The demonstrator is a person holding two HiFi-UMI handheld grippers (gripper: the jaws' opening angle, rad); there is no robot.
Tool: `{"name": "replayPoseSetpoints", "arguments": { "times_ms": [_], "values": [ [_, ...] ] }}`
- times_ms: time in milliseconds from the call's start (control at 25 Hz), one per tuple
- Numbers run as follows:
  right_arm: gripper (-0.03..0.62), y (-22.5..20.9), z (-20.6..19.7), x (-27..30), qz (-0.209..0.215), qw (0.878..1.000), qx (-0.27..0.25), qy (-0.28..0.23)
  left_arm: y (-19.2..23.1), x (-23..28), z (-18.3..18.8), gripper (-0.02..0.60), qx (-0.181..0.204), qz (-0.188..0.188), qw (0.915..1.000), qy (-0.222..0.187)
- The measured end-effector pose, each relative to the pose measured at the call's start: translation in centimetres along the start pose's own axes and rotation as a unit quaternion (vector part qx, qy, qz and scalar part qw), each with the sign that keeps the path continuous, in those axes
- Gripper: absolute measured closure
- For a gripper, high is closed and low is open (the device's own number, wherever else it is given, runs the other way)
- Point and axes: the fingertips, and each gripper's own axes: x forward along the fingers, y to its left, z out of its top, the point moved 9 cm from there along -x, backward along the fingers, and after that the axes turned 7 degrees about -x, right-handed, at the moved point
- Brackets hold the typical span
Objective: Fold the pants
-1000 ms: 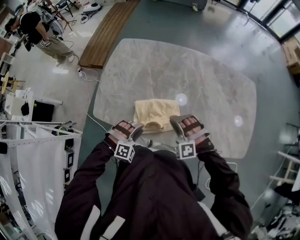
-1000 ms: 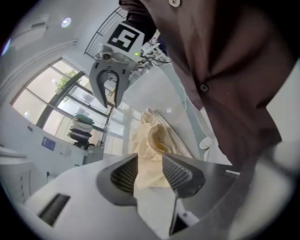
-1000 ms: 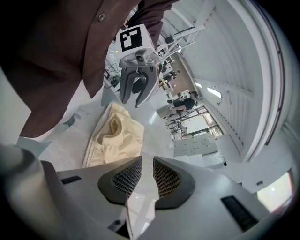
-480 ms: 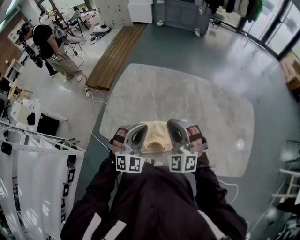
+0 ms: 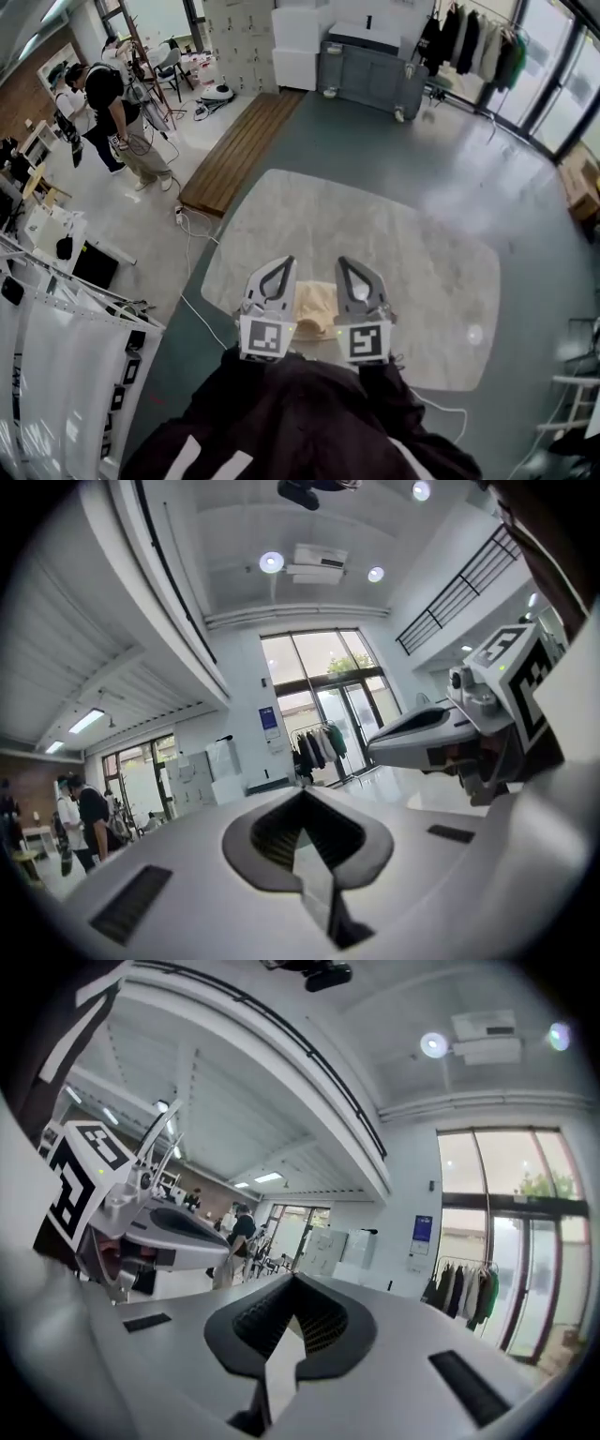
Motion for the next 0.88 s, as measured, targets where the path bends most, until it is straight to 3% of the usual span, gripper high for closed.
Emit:
{"name": "replayPoseSetpoints", "arguments": {
  "times_ms": [200,360,880],
  "values": [
    [0.591,-0.4,-1.0,0.0,-0.01,0.993,0.114,-0.019,0.3,-0.1,0.1,0.58,-0.073,0.012,0.9973,0.0],
    [0.591,0.1,-2.5,-0.2,-0.01,0.987,0.16,-0.003,0.1,-0.2,-0.9,0.58,-0.086,0.012,0.9962,0.011],
    [0.591,-0.2,-3.5,-0.2,-0.028,0.979,0.199,0.009,-0.3,-0.7,-2.5,0.58,-0.111,0.0,0.9934,0.03]
  ]
}}
